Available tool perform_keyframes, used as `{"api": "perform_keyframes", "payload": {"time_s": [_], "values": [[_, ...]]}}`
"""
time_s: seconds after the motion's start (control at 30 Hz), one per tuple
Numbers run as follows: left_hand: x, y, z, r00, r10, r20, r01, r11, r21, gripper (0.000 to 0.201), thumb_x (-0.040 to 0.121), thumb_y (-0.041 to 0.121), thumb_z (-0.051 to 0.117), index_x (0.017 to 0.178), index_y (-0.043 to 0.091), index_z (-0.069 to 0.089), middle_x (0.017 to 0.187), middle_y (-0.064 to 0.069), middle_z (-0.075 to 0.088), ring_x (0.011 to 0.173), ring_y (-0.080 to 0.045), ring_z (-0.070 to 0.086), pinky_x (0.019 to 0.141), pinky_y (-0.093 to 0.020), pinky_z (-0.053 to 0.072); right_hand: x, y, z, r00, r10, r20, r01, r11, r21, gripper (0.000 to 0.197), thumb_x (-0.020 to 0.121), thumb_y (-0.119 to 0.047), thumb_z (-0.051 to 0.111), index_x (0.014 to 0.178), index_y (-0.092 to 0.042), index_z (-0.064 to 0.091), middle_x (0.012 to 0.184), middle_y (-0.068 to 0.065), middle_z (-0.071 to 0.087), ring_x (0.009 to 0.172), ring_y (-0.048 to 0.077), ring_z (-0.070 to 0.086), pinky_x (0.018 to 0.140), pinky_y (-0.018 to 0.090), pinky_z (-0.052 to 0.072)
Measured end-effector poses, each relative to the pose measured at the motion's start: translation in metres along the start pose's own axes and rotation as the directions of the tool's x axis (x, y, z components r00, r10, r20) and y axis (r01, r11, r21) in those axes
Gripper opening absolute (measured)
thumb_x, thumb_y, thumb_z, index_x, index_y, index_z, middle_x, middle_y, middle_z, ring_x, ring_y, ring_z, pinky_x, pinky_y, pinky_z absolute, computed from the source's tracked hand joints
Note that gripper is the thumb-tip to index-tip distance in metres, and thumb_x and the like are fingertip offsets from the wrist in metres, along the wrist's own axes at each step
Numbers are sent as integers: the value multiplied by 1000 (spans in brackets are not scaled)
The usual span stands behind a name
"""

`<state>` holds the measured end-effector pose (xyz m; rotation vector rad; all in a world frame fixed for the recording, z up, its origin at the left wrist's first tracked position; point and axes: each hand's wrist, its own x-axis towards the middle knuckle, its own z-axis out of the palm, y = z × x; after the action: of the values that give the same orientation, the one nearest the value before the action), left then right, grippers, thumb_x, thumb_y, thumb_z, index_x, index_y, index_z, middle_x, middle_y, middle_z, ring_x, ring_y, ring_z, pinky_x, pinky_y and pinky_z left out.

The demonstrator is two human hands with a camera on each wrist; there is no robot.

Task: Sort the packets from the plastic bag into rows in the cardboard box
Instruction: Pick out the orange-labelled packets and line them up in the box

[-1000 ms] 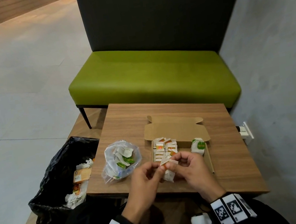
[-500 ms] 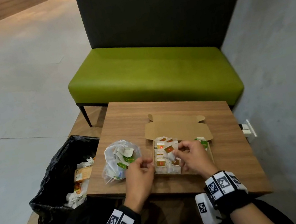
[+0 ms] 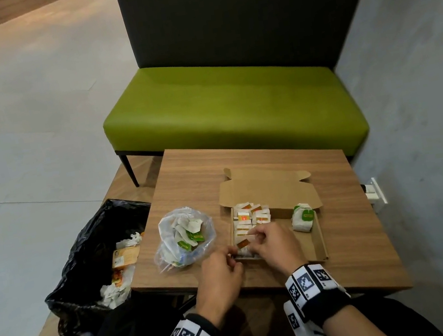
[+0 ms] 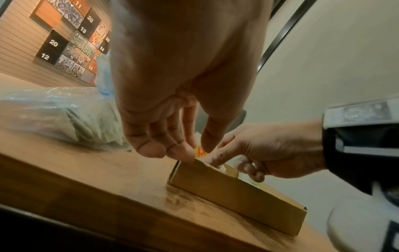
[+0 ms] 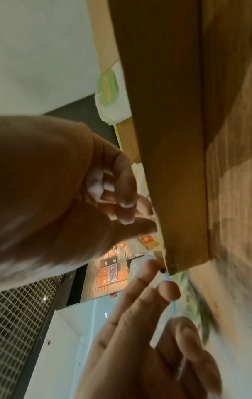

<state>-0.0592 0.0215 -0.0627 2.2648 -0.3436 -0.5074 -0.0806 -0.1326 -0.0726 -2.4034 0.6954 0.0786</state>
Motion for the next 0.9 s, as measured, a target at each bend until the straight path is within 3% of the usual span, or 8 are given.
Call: {"api": "perform_keyframes", "payload": {"time_s": [0.13, 0.33, 0.57, 0.67, 0.8, 0.9], "values": [[0, 2, 0, 1000, 13, -6, -13, 999, 42, 30, 93, 21, 63, 121, 29, 62, 86, 16, 58, 72, 4, 54, 53, -10, 37, 3, -1, 0, 999, -21, -31, 23, 998, 56, 31, 83, -25, 76, 113, -29, 69, 79, -11, 63, 76, 5, 63, 75, 33, 57], [0, 3, -2, 1000, 21, 3, -21, 999, 35, 27, 94, 21, 62, 118, 30, 62, 86, 16, 58, 73, 5, 54, 54, -10, 39, 5, -3, 7, 995, -90, 31, 94, 983, -160, 35, 85, -37, 74, 118, -30, 66, 112, -7, 70, 102, 14, 64, 84, 34, 54], [2, 0, -1, 999, 40, -7, -39, 997, 60, 28, 94, 20, 62, 121, 28, 62, 90, 16, 59, 73, 5, 53, 57, -10, 39, 4, -11, 10, 989, -145, -18, 134, 947, -293, 37, 84, -39, 74, 118, -37, 57, 108, -6, 70, 100, 18, 65, 80, 36, 54], [3, -3, 0, 999, 45, -9, -44, 997, 69, 30, 94, 21, 61, 123, 28, 62, 95, 15, 61, 75, 2, 55, 61, -11, 41, 5, -12, 6, 992, -124, -26, 115, 968, -225, 33, 85, -33, 74, 115, -37, 60, 110, -7, 70, 101, 16, 64, 81, 33, 53], [3, -5, 0, 999, 46, -5, -46, 997, 66, 30, 93, 21, 62, 123, 28, 63, 92, 15, 61, 77, 2, 57, 65, -13, 45, 11, -8, -4, 993, -70, 92, 79, 991, -104, 32, 81, -25, 79, 108, -35, 67, 111, -8, 70, 102, 13, 63, 86, 32, 53], [2, -5, 1, 999, 51, -4, -51, 997, 60, 31, 93, 22, 62, 124, 29, 61, 89, 17, 60, 78, 4, 58, 71, -17, 52, 13, -9, -6, 975, -120, 188, 155, 970, -188, 33, 82, -26, 78, 112, -33, 66, 113, -7, 67, 107, 15, 60, 87, 31, 49]]}}
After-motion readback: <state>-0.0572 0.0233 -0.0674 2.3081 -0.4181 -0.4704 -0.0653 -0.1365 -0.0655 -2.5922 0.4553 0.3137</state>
